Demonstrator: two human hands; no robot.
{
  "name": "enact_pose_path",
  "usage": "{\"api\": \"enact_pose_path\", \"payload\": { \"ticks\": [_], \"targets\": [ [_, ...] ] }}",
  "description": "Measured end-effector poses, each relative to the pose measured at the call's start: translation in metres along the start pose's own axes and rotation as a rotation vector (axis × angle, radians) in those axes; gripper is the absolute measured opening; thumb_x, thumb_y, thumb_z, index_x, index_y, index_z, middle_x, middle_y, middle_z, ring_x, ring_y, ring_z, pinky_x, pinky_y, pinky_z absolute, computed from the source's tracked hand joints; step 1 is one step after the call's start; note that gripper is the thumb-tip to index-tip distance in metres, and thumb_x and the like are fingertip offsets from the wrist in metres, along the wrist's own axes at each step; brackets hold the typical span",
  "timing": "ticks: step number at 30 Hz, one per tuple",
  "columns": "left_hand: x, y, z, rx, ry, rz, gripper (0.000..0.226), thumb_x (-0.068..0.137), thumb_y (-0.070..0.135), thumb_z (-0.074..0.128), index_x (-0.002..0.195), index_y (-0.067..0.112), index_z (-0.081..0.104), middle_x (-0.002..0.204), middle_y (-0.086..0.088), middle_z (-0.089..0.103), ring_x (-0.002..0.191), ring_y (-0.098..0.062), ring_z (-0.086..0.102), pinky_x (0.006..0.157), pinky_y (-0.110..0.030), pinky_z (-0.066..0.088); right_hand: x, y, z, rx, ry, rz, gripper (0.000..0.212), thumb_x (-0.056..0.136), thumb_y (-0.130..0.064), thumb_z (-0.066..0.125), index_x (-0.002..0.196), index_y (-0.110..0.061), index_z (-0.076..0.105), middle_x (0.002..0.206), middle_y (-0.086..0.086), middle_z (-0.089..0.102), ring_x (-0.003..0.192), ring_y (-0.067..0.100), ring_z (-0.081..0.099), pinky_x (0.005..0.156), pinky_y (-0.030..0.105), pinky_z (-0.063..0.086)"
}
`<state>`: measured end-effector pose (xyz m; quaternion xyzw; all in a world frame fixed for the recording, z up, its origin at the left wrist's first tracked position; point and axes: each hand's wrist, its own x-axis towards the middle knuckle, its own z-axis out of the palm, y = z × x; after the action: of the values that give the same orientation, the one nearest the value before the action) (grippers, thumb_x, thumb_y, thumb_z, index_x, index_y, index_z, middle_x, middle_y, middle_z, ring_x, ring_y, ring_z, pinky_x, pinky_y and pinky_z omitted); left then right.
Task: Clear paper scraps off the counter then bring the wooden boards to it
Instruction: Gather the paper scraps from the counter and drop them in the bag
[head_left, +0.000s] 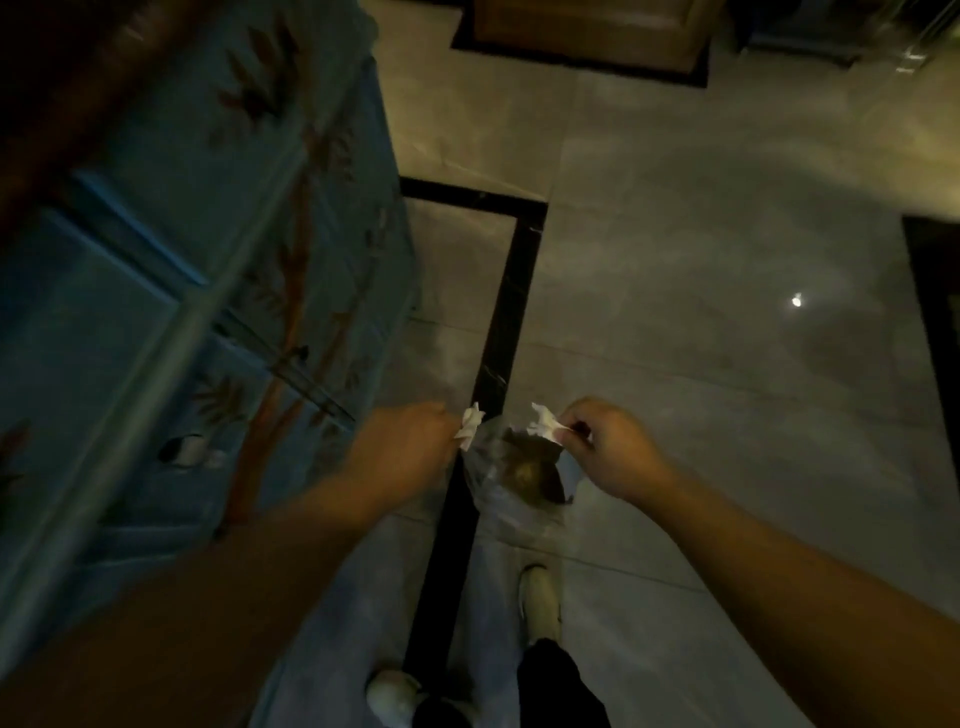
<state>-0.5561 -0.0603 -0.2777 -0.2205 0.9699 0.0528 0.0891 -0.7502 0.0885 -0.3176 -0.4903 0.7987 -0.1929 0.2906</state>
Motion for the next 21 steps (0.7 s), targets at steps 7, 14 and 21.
{"api": "enact_pose_path", "payload": {
  "ticks": [7, 14, 21],
  "targets": [
    [0.110, 0.033, 0.159, -0.088, -0.054, 0.058, 0.024, 0.094, 0.025, 0.052, 0.108, 0.009, 0.063, 0.104, -0.013, 0.067, 0.091, -0.031, 0.065, 0.075, -0.038, 0.050, 0.046, 0.139, 0.077, 0.046, 0.072, 0.233, 0.009, 0.093, -0.023, 0.061, 0.086, -0.019, 0.058, 0.085, 0.001, 0.053, 0.075, 0.017, 0.051, 0.068, 0.027, 0.036],
    [0.149, 0.056, 0.311, -0.308, -0.067, 0.028, 0.007, 0.079, 0.014, 0.069, 0.085, 0.011, 0.069, 0.080, -0.006, 0.072, 0.069, -0.020, 0.069, 0.058, -0.026, 0.049, 0.069, 0.243, 0.200, 0.179, -0.034, 0.392, 0.008, 0.094, -0.027, 0.059, 0.089, -0.021, 0.060, 0.085, -0.003, 0.060, 0.075, 0.006, 0.056, 0.063, 0.017, 0.041],
    [0.169, 0.058, 0.426, -0.416, -0.272, -0.154, 0.019, 0.092, 0.014, 0.051, 0.107, 0.009, 0.061, 0.106, -0.014, 0.065, 0.096, -0.032, 0.063, 0.084, -0.045, 0.050, 0.093, 0.290, 0.270, 0.207, -0.046, 0.449, 0.006, 0.094, -0.025, 0.059, 0.089, -0.021, 0.059, 0.086, -0.002, 0.058, 0.071, 0.003, 0.052, 0.064, 0.021, 0.039]
  ]
}}
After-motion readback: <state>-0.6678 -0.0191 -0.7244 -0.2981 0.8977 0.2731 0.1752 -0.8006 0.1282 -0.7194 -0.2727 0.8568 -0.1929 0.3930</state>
